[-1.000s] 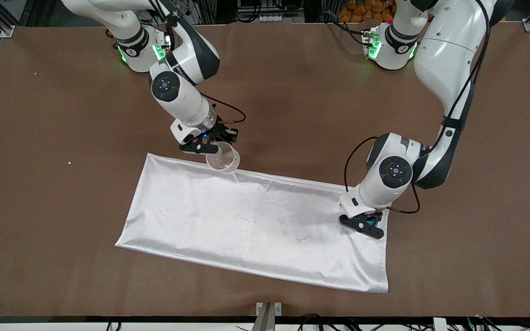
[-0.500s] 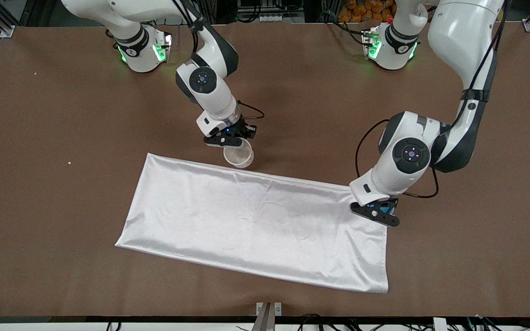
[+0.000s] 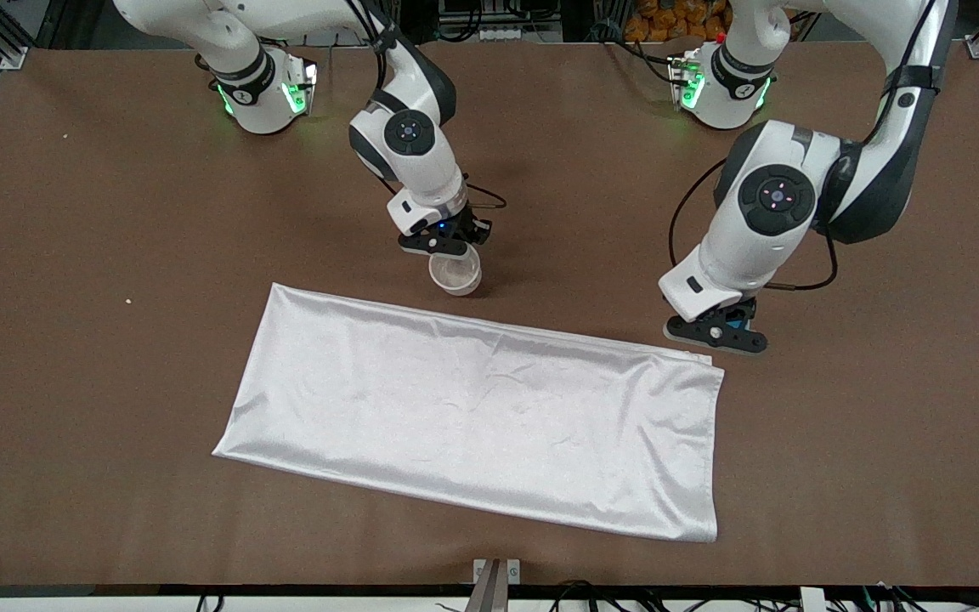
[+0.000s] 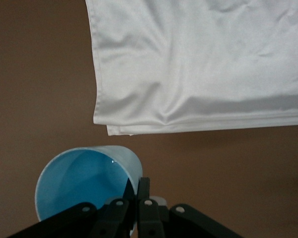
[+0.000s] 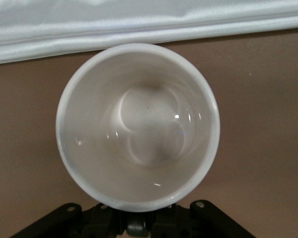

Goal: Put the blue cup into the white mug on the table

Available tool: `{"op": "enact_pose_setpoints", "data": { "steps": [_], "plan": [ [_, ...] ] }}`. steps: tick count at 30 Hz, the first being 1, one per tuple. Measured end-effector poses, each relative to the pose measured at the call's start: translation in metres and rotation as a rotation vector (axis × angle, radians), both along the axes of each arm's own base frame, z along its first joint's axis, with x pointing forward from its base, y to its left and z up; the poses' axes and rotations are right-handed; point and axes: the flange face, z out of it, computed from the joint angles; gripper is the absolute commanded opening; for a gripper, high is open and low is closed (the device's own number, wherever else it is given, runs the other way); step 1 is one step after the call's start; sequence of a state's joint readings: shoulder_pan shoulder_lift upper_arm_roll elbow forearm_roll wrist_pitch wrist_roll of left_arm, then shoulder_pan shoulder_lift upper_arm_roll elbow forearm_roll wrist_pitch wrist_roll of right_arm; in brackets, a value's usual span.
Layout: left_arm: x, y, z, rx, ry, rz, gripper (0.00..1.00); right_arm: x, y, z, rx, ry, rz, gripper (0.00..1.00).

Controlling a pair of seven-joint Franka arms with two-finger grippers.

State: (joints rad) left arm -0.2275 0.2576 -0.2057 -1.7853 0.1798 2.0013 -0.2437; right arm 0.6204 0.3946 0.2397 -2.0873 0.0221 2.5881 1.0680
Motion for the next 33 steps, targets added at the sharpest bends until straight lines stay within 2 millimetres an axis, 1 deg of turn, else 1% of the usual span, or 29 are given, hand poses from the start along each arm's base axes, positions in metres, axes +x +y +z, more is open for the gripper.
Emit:
{"op": "enact_pose_setpoints", "data": {
  "steps": [4, 9, 10, 11, 12, 13, 15, 17, 19, 20, 26, 33],
  "plan": [
    [-0.013, -0.010, 0.011, 0.008, 0.005, 0.017, 0.00, -0.006, 0.007, 0.001, 0.006, -0.001, -0.020, 0.00],
    [-0.019, -0.014, 0.017, 0.013, 0.008, 0.025, 0.00, -0.015, 0.016, -0.002, 0.015, -0.007, -0.038, 0.01],
    [-0.020, -0.014, 0.017, 0.013, 0.008, 0.025, 0.00, -0.016, 0.017, -0.003, 0.013, -0.008, -0.040, 0.03],
    [-0.020, -0.014, 0.017, 0.013, 0.008, 0.026, 0.00, -0.017, 0.018, -0.004, 0.011, -0.010, -0.043, 0.08],
    [-0.020, -0.014, 0.017, 0.014, 0.009, 0.026, 0.00, -0.018, 0.019, -0.005, 0.008, -0.012, -0.046, 0.15],
    [-0.020, -0.014, 0.016, 0.014, 0.010, 0.026, 0.00, -0.019, 0.020, -0.006, 0.005, -0.013, -0.049, 0.25],
    [-0.020, -0.013, 0.015, 0.015, 0.011, 0.027, 0.00, -0.019, 0.021, -0.009, 0.001, -0.014, -0.062, 0.48],
    [-0.020, -0.013, 0.015, 0.015, 0.012, 0.027, 0.00, -0.019, 0.022, -0.011, -0.002, -0.014, -0.077, 0.75],
    [-0.020, -0.013, 0.015, 0.015, 0.013, 0.027, 0.00, -0.019, 0.023, -0.013, -0.003, -0.011, -0.093, 0.95],
    [-0.020, -0.013, 0.015, 0.015, 0.012, 0.027, 0.00, -0.019, 0.023, -0.013, -0.003, -0.009, -0.102, 1.00],
    [-0.020, -0.013, 0.015, 0.015, 0.012, 0.027, 0.00, -0.019, 0.023, -0.014, -0.003, 0.001, -0.165, 1.00],
    [-0.020, -0.015, 0.016, 0.013, 0.009, 0.026, 0.00, -0.017, 0.024, -0.012, -0.002, 0.002, -0.183, 1.00]
  ]
}}
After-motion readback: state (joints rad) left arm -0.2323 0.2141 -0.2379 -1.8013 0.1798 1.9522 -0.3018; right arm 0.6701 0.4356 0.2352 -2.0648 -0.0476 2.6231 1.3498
